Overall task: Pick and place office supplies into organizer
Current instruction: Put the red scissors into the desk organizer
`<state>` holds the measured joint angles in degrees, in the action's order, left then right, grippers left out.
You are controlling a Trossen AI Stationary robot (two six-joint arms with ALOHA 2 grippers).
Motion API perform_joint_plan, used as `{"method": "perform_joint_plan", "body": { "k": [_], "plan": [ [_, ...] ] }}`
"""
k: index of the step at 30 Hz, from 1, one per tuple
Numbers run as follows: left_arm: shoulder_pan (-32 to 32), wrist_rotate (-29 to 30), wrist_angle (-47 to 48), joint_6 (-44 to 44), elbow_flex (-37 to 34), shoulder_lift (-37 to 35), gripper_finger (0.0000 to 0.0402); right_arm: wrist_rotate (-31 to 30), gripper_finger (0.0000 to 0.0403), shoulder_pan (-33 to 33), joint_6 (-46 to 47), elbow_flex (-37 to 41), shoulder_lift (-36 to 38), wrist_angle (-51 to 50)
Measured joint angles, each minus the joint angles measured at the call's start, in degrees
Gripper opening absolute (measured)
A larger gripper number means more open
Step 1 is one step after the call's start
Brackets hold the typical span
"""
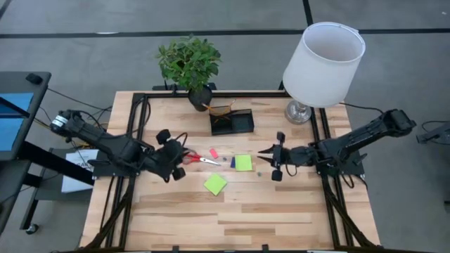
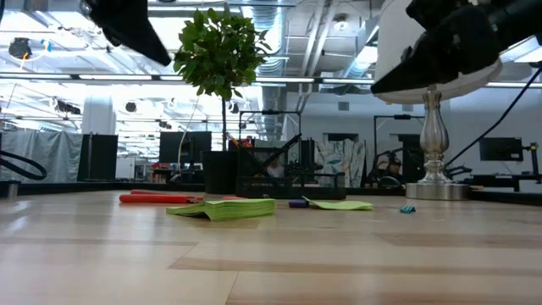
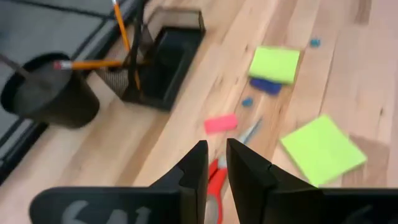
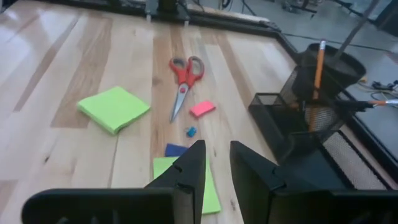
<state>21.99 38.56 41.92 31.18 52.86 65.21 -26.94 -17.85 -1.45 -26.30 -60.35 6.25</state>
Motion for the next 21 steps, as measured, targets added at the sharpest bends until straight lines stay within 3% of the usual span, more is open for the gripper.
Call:
{"method": "perform_joint_plan", "body": {
  "k": [8,15,21],
  "plan": [
    [-5.5,-17.1,4.2,4.1,-3.1,0.0,0.0051,-0.1,0.0067,-1.8,0.0,0.0,0.0,-2.3],
    [-8.0,-21.2,4.1,5.7,-7.4,0.0,0.0051,-0.1,0.0067,-2.3,0.0,0.0,0.0,-4.8],
    [-8.7,-23.3,1.9,-0.1,-11.5,0.9,0.0051,-0.2,0.0067,-2.3,-0.5,0.0,0.0,-6.7]
  ]
}}
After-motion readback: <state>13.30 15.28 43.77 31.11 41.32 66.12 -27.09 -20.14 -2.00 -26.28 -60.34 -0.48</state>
